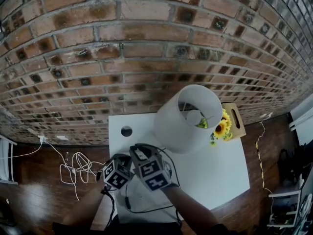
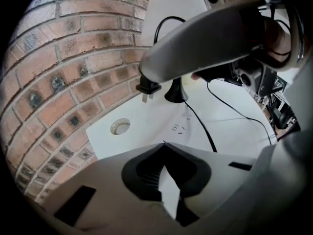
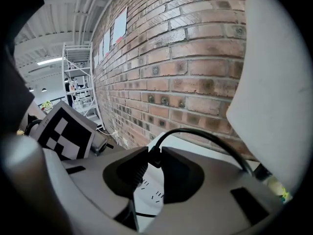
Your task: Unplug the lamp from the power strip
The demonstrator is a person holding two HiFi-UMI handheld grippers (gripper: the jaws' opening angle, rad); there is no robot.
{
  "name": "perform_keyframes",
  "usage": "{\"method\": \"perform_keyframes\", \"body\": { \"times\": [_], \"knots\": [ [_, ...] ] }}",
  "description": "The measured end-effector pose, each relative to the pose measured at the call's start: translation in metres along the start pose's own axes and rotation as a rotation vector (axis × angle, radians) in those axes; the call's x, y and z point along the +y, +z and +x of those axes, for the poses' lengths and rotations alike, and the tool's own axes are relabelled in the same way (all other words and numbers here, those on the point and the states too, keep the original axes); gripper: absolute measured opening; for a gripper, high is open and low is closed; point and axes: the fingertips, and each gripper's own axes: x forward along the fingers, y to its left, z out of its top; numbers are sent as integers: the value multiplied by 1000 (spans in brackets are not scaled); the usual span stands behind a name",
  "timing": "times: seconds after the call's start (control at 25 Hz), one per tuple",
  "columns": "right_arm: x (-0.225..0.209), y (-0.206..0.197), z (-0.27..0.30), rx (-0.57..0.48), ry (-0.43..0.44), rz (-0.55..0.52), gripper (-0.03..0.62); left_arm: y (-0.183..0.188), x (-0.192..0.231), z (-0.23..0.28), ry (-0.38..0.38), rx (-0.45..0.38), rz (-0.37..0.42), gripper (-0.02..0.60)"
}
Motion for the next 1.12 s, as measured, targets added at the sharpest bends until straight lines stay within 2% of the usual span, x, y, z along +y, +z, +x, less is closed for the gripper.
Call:
{"method": "perform_keyframes", "body": {
  "times": [0.36, 0.48, 0.6, 0.72, 0.92, 1.12],
  "knots": [
    [-4, 19, -17, -47, -15, 17, 87, 0, -1, 0, -4, -16, -14, 15],
    [-3, 20, -22, -50, -16, 23, 87, -1, 1, -5, -40, -30, -87, 11],
    [-4, 25, -25, -58, -13, 25, 89, 8, 18, -22, 4, -92, -185, 9],
    [-3, 30, -28, -70, -11, 24, 89, 20, 21, -37, 13, -154, -233, 9],
    [4, 41, -31, -93, 7, 35, 89, 34, 34, -63, 70, -235, -239, 9],
    [5, 52, -29, -95, 16, -7, 91, 31, 35, -76, 93, -252, -227, 9]
  ]
}}
